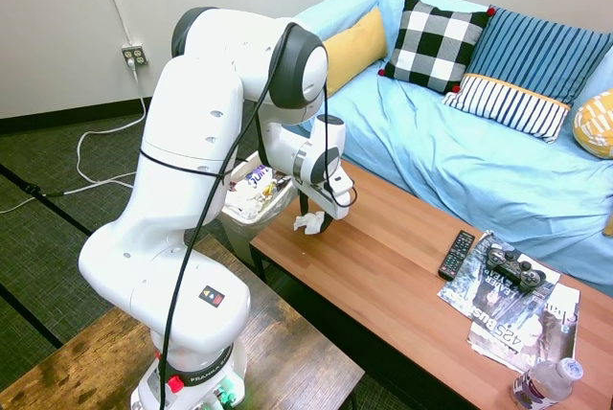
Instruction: Throw the tissue in the trash bin
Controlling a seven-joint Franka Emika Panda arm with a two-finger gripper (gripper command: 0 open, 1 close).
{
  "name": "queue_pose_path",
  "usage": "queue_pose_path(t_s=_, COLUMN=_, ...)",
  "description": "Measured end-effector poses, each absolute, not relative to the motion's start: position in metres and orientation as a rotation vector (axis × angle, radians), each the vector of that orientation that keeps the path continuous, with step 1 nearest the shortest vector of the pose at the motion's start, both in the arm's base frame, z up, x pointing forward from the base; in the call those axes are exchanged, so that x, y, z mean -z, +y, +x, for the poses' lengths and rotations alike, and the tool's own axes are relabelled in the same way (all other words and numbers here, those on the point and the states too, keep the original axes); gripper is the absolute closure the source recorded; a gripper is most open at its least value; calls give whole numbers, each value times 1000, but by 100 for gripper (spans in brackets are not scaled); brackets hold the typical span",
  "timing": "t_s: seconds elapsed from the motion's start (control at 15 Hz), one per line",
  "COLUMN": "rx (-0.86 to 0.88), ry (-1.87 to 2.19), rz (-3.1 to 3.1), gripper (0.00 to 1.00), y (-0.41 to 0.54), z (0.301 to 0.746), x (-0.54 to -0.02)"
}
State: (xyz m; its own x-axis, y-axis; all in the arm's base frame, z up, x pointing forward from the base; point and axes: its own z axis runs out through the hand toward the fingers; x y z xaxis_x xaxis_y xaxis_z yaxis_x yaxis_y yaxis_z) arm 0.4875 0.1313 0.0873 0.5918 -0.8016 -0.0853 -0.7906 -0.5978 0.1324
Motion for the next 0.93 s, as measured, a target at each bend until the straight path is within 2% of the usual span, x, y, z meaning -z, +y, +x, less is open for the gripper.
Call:
queue_pose_path(t_s=0.6, rx=226, ry=-1385, rz=2757, gripper=100, y=126, z=491, x=-91)
queue_pose_path(t_s=0.93, rx=125, ry=-1283, rz=2860, gripper=100, y=166, z=499, x=-165)
